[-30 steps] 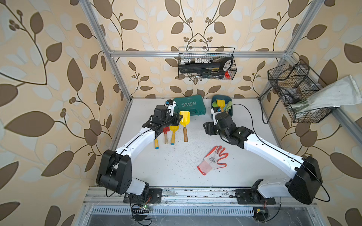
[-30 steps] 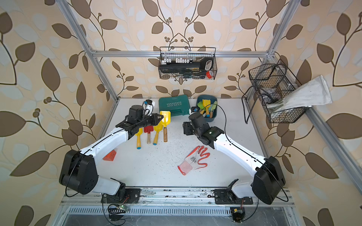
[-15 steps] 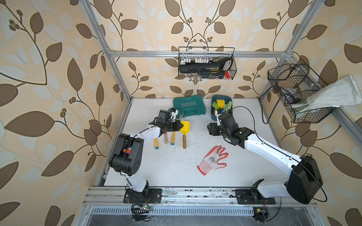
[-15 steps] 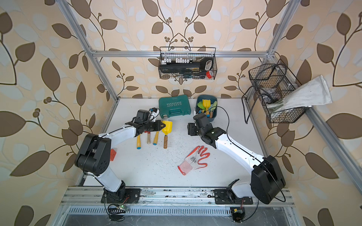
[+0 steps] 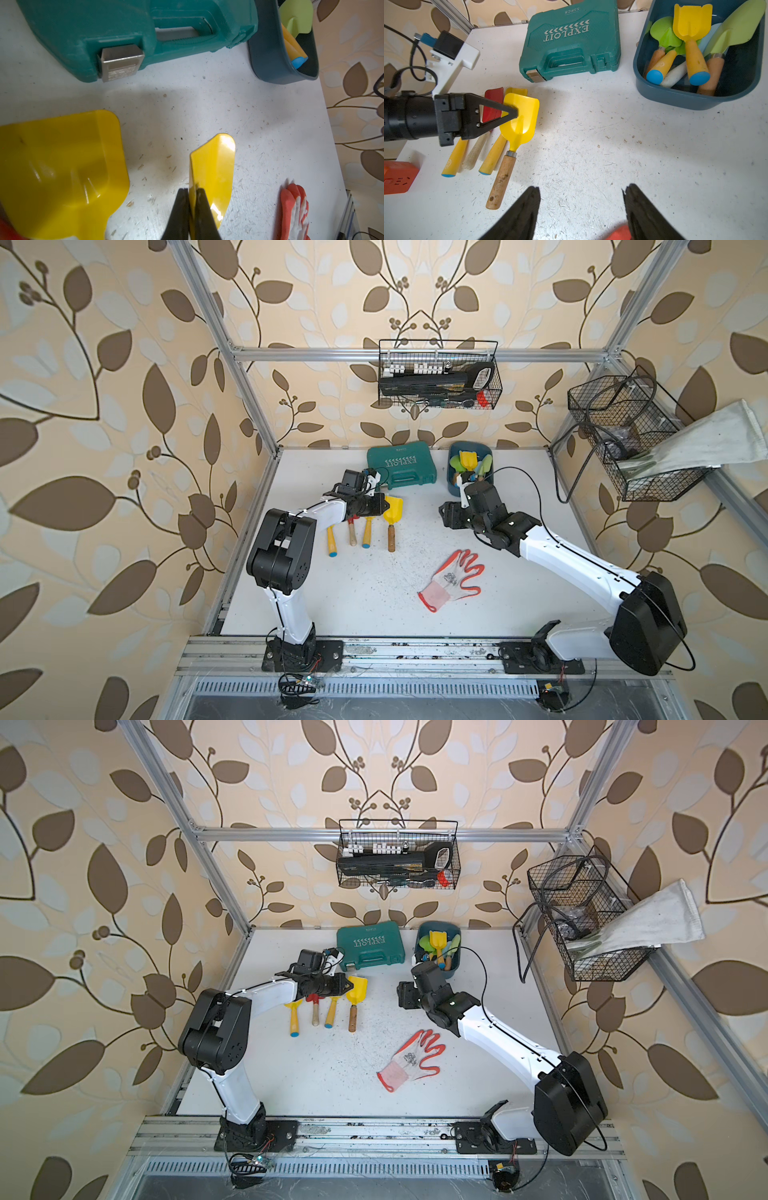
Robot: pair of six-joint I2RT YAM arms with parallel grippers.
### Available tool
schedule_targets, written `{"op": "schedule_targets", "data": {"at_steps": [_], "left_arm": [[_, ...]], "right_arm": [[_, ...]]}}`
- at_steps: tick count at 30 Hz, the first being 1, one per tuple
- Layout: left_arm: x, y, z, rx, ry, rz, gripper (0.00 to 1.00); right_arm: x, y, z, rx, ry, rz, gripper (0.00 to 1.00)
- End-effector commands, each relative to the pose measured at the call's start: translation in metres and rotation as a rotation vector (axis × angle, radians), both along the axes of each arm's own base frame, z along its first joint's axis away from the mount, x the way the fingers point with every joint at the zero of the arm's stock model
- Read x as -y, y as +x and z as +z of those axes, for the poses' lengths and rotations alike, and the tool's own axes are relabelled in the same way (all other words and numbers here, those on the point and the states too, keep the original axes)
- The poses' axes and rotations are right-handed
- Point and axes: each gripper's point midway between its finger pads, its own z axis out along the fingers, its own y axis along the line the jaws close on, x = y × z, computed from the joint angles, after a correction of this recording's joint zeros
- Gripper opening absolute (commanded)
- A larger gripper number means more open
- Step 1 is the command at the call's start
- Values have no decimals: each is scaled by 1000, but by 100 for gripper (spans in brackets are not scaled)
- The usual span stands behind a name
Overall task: Take the shovel out of the storage box
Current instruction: Place the shovel at the center of the board.
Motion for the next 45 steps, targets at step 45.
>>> {"op": "schedule_targets", "data": {"at_steps": [45], "left_arm": [[-9, 29, -8, -21, 28, 15, 19]], "right_arm": [[4, -3, 1, 8, 37, -10, 72]]}}
